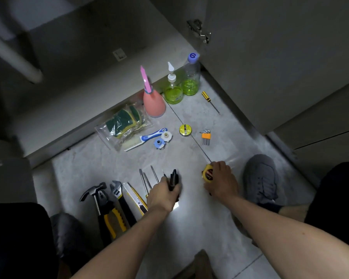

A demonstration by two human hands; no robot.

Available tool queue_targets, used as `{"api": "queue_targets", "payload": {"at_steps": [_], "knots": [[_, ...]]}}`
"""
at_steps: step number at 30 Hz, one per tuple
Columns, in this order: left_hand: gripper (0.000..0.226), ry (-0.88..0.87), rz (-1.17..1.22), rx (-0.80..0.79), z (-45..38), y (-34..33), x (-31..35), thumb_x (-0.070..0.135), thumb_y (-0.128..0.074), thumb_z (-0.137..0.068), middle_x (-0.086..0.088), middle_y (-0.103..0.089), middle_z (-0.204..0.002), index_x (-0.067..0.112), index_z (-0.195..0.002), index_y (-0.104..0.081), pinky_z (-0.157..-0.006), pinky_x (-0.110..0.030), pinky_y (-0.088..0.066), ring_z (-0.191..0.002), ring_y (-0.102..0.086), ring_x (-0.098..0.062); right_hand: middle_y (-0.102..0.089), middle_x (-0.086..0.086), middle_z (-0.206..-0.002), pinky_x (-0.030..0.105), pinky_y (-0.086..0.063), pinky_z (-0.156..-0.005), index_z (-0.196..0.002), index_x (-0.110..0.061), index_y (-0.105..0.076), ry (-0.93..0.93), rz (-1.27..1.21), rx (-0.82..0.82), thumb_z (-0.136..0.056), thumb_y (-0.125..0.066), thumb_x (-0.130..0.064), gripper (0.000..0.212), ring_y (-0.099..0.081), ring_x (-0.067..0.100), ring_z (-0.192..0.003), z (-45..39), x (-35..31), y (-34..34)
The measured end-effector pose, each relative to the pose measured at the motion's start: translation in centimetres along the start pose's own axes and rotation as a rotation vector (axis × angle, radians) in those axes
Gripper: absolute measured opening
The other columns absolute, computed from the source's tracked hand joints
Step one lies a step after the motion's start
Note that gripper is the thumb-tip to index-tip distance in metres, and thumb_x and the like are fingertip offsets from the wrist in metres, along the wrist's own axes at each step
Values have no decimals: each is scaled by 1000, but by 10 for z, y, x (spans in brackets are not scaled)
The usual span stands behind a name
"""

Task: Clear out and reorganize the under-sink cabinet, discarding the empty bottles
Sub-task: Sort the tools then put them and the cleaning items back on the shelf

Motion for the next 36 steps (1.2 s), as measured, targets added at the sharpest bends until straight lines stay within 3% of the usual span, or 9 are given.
{"api": "queue_targets", "payload": {"at_steps": [5,8,13,21,25,28,30,33,36], "knots": [[22,-140,-52,9,-31,7,32,53,-56,-90,5,-63,-87,31,-88,-50,-62,-30,-41,-87,-63,-24,-45,3,-125,32,-43,-82,-133,-20,-49,81,-135,16,-74,-67,-8,63,-43,26,-118,2,0,0],[19,-184,-94,9,-55,8,47,40,-59,-90,2,-62,-105,28,-104,-62,-68,-29,-42,-97,-62,-25,-44,1,-125,35,-47,-87,-134,-23,-51,176,-202,22,-70,-62,-2,68,-41,23,-118,7,-12,1],[15,-218,-163,25,-84,13,61,28,-64,-86,2,-59,-106,27,-101,-66,-73,-32,-49,-99,-60,-24,-45,-2,-124,30,-44,-90,-128,-28,-56,291,-149,50,-65,-60,2,70,-44,23,-114,16,-32,-10],[8,-283,-245,46,-101,12,63,24,-63,-87,1,-61,-104,24,-95,-63,-70,-35,-52,-98,-58,-23,-43,-3,-132,34,-45,-89,-129,-31,-54,432,-8,-5,-63,-67,-5,72,-44,25,-118,15,-58,-32],[8,-270,-207,41,-105,10,65,25,-62,-86,1,-60,-103,24,-94,-61,-69,-33,-49,-97,-59,-24,-54,-1,-123,34,-45,-92,-127,-20,-59,510,-122,33,-75,-62,-24,52,-50,23,-112,14,-48,-12],[6,-239,-161,53,-105,13,59,29,-61,-84,6,-58,-93,29,-87,-55,-65,-30,-45,-91,-60,-23,-58,5,-111,38,-46,-82,-116,-13,-62,257,-307,242,-91,-61,-24,26,-55,27,-104,-23,-21,29],[8,-224,-138,49,-104,17,52,33,-60,-84,7,-57,-88,32,-88,-53,-63,-28,-42,-89,-60,-23,-57,10,-116,40,-45,-85,-116,-11,-59,25,-407,362,-97,-60,-28,26,-54,30,-110,-58,-6,54],[17,-219,-154,44,-104,25,46,35,-61,-86,5,-60,-94,30,-102,-57,-66,-28,-42,-94,-61,-24,-50,12,-131,42,-45,-93,-125,-10,-55,-201,-415,270,-93,-64,-43,46,-48,30,-124,-103,-6,63],[22,-238,-183,42,-104,30,46,30,-62,-87,1,-66,-105,28,-109,-59,-70,-29,-44,-100,-62,-26,-51,14,-129,44,-49,-92,-121,-8,-57,-262,-380,215,-87,-71,-35,46,-50,34,-124,-121,-9,60]]}}
Point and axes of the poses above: each hand's wrist, its own z-axis away from the middle knuckle, its own y-axis out of the back of the hand, x = y × z, the point moved 8 cm from there along -z, towards the middle knuckle
